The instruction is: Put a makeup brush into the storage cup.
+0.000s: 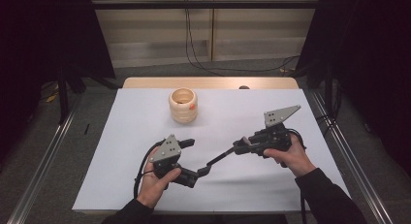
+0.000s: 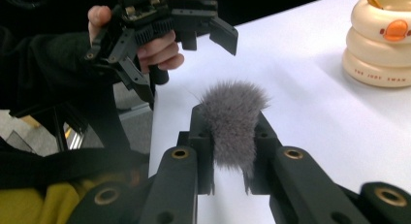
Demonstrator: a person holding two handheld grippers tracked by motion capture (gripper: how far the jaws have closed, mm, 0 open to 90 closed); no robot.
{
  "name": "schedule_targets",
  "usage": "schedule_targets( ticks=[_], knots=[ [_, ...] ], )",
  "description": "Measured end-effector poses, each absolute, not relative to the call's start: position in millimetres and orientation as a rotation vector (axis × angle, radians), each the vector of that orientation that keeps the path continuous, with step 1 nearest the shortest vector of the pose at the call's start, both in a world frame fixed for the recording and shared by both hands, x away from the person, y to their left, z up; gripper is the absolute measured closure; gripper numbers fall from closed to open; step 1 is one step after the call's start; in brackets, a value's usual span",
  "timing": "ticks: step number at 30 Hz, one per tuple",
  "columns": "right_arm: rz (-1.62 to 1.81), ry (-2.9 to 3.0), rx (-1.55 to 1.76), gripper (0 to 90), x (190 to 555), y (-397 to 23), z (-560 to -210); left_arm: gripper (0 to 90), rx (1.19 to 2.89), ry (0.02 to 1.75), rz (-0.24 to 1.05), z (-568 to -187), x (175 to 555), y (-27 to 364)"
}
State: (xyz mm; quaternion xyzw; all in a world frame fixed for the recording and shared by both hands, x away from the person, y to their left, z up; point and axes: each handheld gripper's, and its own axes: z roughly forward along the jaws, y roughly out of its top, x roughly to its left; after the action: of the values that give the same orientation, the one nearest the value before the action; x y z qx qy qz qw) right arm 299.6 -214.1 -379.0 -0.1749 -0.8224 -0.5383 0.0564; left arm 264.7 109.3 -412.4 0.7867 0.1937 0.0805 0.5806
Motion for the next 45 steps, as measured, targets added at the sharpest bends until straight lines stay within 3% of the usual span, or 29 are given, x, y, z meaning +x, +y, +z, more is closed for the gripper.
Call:
schedule_targets(
  ticks=[28,33,45],
  knots=[
    [-1.333,-2.627,-0.462,77.7,309.5,-182.7,-371.7,4.7,1.896,0.43,0.163,-417.1,269.9,94.5],
    [-1.333,-2.619,-0.468,77.7,310.7,-183.5,-373.4,10.9,1.913,0.448,0.181,-415.4,271.5,88.3],
    [-1.328,-2.617,-0.479,77.7,310.3,-182.2,-377.8,44.2,1.978,0.386,0.153,-417.2,270.8,78.1]
  ],
)
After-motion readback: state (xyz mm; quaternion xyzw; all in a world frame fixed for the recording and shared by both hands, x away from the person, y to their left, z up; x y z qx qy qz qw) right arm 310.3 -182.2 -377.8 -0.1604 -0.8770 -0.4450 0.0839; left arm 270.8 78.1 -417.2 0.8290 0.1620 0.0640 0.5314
